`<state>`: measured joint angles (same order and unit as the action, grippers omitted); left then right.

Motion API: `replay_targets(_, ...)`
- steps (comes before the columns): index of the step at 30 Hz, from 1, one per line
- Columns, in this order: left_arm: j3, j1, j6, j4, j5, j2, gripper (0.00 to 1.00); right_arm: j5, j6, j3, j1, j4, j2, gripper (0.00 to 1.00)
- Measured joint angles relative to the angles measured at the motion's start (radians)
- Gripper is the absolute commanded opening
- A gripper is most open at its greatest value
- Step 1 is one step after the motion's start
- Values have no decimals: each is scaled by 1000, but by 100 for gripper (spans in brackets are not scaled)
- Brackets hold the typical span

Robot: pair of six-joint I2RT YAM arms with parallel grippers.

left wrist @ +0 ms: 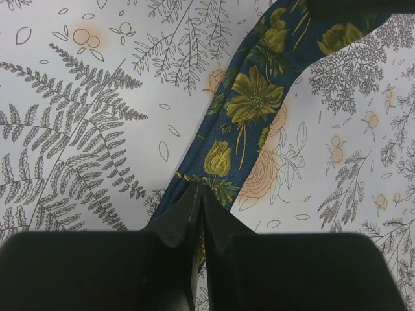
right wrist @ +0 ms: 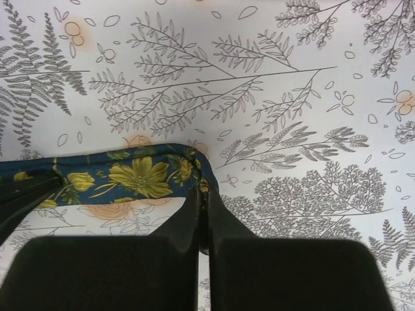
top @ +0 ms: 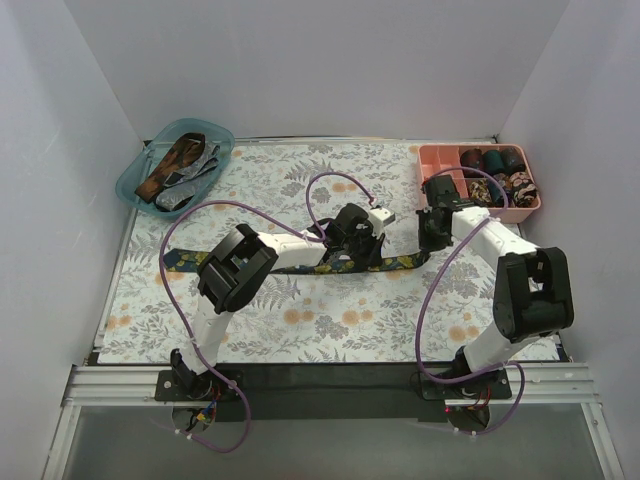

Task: Roll the ties
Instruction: Roll the tie

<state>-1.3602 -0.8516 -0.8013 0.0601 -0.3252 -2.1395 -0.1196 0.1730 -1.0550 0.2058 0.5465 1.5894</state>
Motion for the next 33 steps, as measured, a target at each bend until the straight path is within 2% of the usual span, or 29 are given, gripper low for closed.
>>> replay_targets(6,3,1,-32,2,-8,0,5,-34,74,-65,77,53,37,1)
replay_targets(17,5,1,-72,0,-15,0,4,53,193,-76,116,47,92,1)
replay_targets(32,10,2,-101,5,-14,0,4,154,390,103,114,-175,56,2)
replay_targets(33,10,2,-101,5,-14,0,4,159,399,116,114,-195,50,7)
